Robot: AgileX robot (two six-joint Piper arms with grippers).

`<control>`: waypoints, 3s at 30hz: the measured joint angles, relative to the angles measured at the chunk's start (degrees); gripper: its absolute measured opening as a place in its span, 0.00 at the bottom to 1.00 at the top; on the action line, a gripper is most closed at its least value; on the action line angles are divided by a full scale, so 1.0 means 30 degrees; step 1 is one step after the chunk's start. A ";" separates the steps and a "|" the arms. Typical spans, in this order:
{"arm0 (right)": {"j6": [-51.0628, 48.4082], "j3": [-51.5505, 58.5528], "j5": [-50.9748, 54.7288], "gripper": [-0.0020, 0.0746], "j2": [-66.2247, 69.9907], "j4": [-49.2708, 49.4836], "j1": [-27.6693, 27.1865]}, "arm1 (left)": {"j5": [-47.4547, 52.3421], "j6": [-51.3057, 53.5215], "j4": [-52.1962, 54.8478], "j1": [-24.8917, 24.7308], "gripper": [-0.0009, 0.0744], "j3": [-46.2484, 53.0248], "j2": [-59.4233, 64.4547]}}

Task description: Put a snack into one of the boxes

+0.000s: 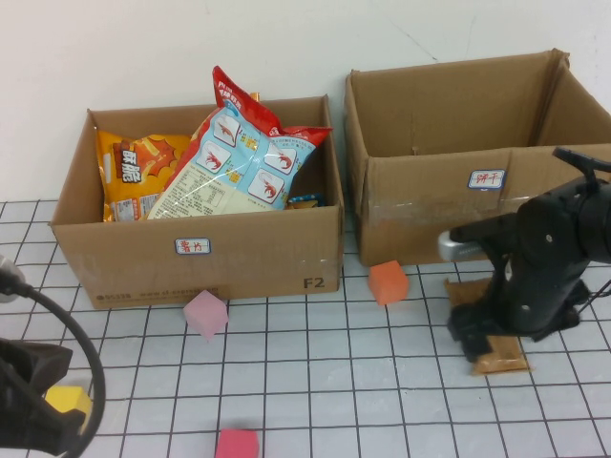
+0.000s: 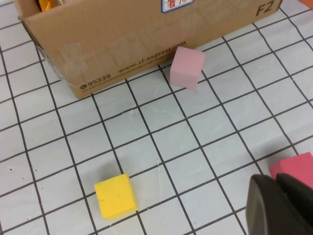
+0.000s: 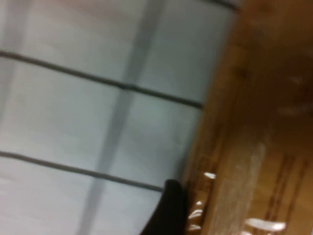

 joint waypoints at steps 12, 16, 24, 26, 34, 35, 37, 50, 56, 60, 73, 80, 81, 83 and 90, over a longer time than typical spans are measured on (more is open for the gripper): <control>0.0477 0.0000 0.0152 0.93 0.0000 -0.0403 0.0000 | 0.0111 -0.0045 -0.0653 0.0000 0.01 0.0000 0.0000; 0.0354 0.0000 0.0060 0.93 0.0000 -0.0403 0.0000 | 0.0140 -0.0045 -0.0653 0.0000 0.01 0.0000 0.0000; 0.0137 0.0000 0.0060 0.79 0.0006 -0.0403 0.0000 | 0.0258 -0.0045 -0.0653 0.0000 0.01 0.0000 0.0000; -0.0003 0.0000 0.0147 0.73 0.0093 -0.0403 0.0000 | 0.0286 -0.0045 -0.0653 0.0000 0.01 0.0000 0.0000; -0.0722 -0.0166 0.0795 0.63 0.0372 -0.0373 0.0000 | 0.0286 -0.0032 -0.0653 0.0000 0.01 0.0000 0.0000; -0.0806 -0.0166 0.0935 0.63 0.0372 -0.0373 0.0000 | 0.0286 -0.0032 -0.0653 0.0000 0.01 0.0000 0.0000; -0.0920 -0.0269 0.1513 0.63 0.0334 -0.0373 0.0000 | 0.0286 -0.0032 -0.0653 0.0000 0.01 0.0000 0.0000; -0.3541 -0.0675 0.5687 0.63 -0.4163 0.0713 0.0984 | 0.0286 -0.0032 -0.1392 0.0000 0.01 0.0000 0.0000; -0.3725 -0.1755 0.3408 0.63 -0.7565 0.0981 0.1377 | -0.0242 -0.0099 -0.1596 0.0000 0.01 0.0000 0.0000; -0.3737 -0.2402 -0.2040 0.63 -0.8146 -0.1068 0.1377 | -0.0471 -0.0099 -0.1596 0.0000 0.01 0.0000 0.0000; 0.0439 -0.2729 -0.9815 0.75 -0.2748 -0.2250 -0.0662 | -0.0476 0.0160 -0.1596 0.0000 0.01 0.0000 0.0000; -0.0545 -0.2935 -0.8405 0.64 -0.4610 -0.2401 -0.0692 | -0.1156 0.0121 -0.0725 0.0000 0.01 0.0000 -0.0343; -0.0822 -0.2943 -0.7858 0.59 -0.5096 -0.2401 -0.0692 | -0.1380 0.0041 -0.0392 0.0000 0.01 0.0000 -0.0574; -0.1551 -0.2976 -0.6402 0.47 -0.6268 -0.2401 -0.0692 | -0.1919 -0.0318 0.0319 0.0000 0.01 0.0000 -0.1201; -0.4964 -0.2862 -0.1130 0.09 -1.0557 -0.2401 -0.0692 | -0.3420 -0.1546 0.3248 0.0000 0.01 0.0000 -0.4862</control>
